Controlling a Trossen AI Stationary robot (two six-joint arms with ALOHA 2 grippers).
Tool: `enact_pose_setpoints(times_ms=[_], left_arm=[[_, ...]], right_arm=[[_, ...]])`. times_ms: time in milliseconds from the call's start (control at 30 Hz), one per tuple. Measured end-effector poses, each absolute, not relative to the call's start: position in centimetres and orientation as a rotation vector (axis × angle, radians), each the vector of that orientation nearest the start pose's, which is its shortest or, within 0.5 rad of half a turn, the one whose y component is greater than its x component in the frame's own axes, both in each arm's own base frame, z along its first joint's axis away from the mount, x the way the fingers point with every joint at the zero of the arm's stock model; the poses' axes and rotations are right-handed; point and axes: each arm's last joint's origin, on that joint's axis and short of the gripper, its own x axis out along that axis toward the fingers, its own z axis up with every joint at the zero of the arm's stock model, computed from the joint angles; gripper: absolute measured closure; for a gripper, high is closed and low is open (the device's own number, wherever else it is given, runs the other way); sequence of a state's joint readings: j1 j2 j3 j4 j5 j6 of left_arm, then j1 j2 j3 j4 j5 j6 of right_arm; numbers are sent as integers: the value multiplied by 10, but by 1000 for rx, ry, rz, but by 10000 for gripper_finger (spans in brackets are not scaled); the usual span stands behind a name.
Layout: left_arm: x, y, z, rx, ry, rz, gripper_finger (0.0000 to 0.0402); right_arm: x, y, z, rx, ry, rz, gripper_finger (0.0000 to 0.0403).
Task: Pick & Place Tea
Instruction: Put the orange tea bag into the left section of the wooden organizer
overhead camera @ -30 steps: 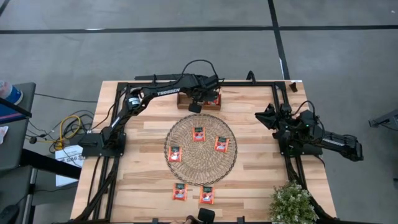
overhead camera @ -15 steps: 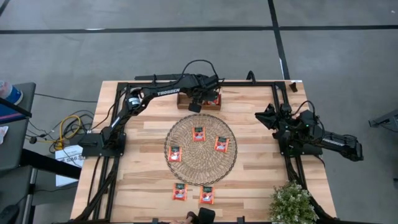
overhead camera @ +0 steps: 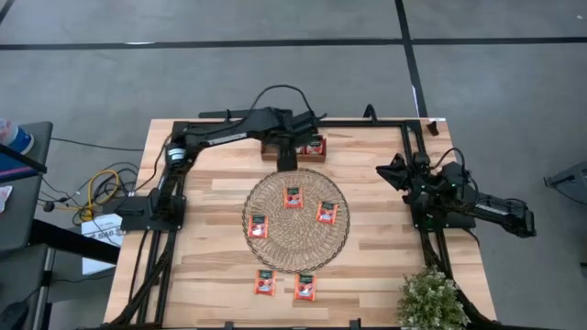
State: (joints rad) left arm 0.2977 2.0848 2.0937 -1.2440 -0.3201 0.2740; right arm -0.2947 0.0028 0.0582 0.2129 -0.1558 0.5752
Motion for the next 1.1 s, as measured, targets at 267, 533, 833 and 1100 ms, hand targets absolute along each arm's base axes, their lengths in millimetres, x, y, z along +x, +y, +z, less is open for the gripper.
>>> enact_pose_setpoints(times_ms=[267,533,833,1100], left_arm=[[363,96,354,-243,1253,26,247],[360,70,365,-251,1227,-4,247],[370,40,289,-357,1183,-129,247],[327,20,224,-482,1044,-77,247]], right_arm=[[88,-22,204,598,-300,-45,336],[88,-22,204,598,-301,-45,336],[88,-22,203,599,-298,-44,336],[89,-22,199,610,-255,-57,336]])
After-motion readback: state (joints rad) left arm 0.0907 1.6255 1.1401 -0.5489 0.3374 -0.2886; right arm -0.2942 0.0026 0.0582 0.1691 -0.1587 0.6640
